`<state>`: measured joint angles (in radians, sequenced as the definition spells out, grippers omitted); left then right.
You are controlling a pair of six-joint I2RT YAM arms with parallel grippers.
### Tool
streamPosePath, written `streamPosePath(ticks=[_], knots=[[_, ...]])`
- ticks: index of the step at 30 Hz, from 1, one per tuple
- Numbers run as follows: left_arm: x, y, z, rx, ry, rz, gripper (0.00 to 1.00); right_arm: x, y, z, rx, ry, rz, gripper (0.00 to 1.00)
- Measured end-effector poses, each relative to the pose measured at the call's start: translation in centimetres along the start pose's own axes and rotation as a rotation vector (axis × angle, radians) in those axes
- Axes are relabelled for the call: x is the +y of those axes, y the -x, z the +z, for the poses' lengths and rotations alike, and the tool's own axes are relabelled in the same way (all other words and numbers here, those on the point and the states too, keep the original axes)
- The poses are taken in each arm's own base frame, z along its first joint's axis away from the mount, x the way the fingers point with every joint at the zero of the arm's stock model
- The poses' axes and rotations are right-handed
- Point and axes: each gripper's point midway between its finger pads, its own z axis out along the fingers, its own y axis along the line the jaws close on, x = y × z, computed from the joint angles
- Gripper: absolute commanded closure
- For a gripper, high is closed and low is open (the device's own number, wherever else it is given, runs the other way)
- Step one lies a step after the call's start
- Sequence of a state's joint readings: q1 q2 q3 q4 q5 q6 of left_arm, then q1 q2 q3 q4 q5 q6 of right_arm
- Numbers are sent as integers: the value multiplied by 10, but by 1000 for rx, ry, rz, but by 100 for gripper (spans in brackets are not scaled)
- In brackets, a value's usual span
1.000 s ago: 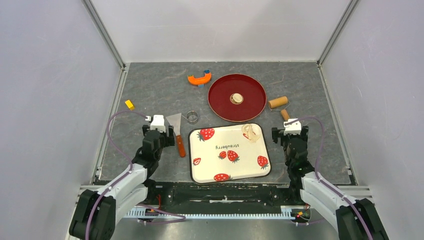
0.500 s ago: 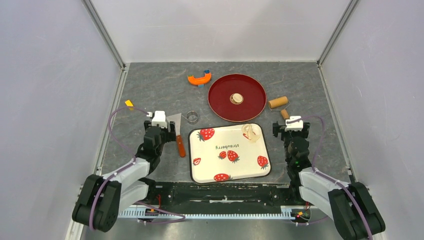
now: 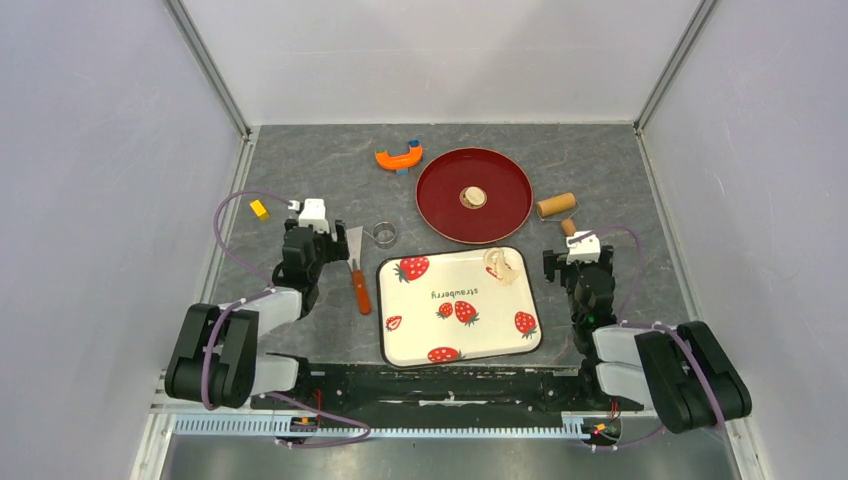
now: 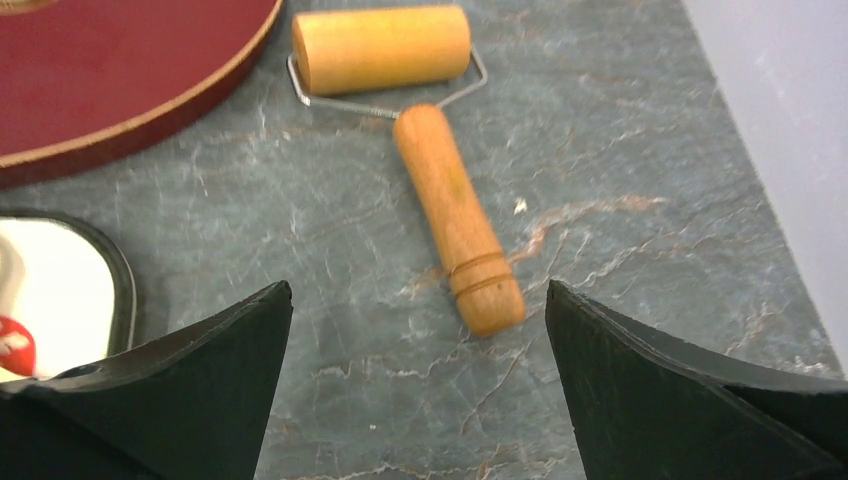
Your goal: Roll out the dumpling wrappers from the dough
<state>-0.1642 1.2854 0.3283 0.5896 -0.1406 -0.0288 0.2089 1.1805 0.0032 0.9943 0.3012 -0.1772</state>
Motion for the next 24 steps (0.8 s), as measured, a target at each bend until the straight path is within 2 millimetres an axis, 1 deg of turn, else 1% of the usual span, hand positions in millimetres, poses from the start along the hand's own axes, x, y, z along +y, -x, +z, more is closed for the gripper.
streamPosePath(ticks=[2,4,6,8,11,13,15,17,21,23,24], knots=[[3,3,4,-7,-5,-8,11,4,-12,1,46,18,-14,2],[4,3,6,-8,-12,-14,11,5,-19,5,78,29,-24,2],[5,5,7,-15,-18,-17,11,4,-18,10,84,30,-32,2],[8,10,8,-38,-18,-21,11,1,-14,13,69,21,-37,2],[22,16,13,-73,-2,-41,11,-10,-10,13,30,-15,-19,2],[29,10,19,-65,1,-51,11,-17,-15,12,35,-32,-9,2],[30,0,22,-39,-5,-55,11,-20,-16,11,30,-40,0,2],[27,-2,22,-33,-25,-55,11,-22,-11,12,6,-45,10,2],[24,8,22,-81,-39,-54,11,-24,7,15,-69,-54,35,2],[25,10,20,-116,-32,-57,11,-25,13,15,-94,-59,45,2],[26,7,18,-127,-26,-59,11,-25,16,15,-107,-61,48,2]])
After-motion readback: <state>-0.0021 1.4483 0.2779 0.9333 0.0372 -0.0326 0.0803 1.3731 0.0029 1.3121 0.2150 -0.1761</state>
